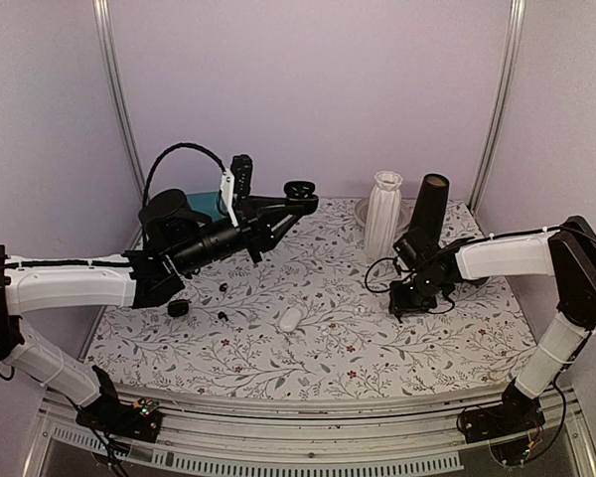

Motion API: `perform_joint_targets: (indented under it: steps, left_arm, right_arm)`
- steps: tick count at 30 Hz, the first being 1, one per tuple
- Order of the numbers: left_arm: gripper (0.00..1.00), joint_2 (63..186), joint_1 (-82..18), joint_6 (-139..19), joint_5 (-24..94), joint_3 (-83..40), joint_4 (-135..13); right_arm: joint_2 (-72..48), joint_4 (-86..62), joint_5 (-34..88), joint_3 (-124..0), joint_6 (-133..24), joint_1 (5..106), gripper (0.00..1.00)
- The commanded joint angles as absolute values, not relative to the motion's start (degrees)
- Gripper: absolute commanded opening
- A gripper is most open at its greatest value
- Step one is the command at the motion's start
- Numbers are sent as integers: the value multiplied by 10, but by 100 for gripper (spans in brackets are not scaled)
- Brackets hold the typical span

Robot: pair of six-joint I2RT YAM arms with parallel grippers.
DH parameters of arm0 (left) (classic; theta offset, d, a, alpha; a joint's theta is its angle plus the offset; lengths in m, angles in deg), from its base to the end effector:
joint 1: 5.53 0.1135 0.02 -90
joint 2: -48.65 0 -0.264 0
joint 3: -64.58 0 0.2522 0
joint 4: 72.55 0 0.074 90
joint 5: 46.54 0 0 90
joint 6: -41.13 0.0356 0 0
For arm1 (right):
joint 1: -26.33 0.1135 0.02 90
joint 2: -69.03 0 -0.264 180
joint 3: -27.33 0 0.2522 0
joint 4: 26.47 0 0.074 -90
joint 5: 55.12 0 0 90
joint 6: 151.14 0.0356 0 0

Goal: Insert the wireless bluetooth earbuds into the charging case
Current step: Adjust the right earbud at the center of the board.

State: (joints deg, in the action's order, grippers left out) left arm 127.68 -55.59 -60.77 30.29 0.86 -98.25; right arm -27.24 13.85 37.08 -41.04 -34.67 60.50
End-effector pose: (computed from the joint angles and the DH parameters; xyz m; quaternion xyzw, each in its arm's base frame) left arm 0.1991 -0.2505 0.3257 0.2911 0.5722 -0.4558 0.6165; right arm 0.2592 0.1743 0.1562 -0.0623 0.9798 0.0791 0.1726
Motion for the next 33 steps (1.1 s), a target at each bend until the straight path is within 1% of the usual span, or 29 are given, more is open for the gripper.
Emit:
perform_joint_targets:
  steps: [1,22,33]
  left_arm:
    - [0,1262,-547,-606,306,15,-987]
    - [0,1263,-546,-608,303,13,-986]
    - [0,1267,-546,-609,302,11,-989]
  right_arm:
    - [-272,142,372,-401,-347,596,33]
    - [-303,116,359,-395,-367,594,30]
    - [-302,166,392,-416,-365,597,27]
